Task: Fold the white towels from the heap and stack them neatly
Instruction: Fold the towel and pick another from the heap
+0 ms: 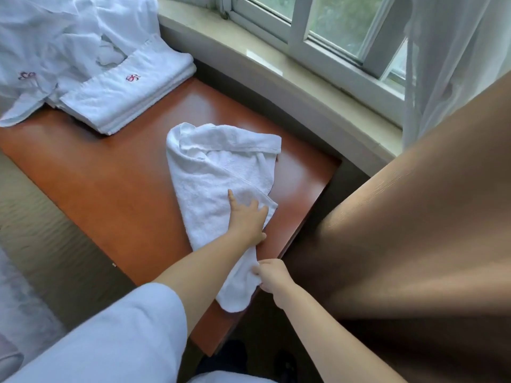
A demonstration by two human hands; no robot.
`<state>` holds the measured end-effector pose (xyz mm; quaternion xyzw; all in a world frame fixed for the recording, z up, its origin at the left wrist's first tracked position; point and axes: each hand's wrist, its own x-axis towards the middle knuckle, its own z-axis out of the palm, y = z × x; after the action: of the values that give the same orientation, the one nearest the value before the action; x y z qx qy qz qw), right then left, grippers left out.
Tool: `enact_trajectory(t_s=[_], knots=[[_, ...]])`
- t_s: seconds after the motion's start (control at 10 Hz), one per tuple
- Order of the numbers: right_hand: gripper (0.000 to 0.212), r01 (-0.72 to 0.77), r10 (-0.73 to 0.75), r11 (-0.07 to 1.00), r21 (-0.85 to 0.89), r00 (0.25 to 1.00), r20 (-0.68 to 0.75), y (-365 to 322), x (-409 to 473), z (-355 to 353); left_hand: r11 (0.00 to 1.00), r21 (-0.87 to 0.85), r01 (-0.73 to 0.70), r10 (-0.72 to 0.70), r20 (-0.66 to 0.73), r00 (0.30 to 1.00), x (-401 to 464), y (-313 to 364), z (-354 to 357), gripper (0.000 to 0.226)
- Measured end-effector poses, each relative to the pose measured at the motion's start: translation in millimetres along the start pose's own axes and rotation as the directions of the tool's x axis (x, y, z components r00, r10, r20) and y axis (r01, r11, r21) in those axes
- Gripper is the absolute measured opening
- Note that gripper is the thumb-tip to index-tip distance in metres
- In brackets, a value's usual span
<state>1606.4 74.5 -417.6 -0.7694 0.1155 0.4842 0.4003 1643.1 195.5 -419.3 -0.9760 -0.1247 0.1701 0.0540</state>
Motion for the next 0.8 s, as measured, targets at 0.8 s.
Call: enact_trajectory(t_s=[0.8], knots=[[0.033, 0.267, -0.131, 0.865, 0.424, 0.937, -0.323, 12, -41, -81, -0.646, -0.736, -0.203, -0.751, 0.660, -0.005, -220, -18, 27, 0.055]])
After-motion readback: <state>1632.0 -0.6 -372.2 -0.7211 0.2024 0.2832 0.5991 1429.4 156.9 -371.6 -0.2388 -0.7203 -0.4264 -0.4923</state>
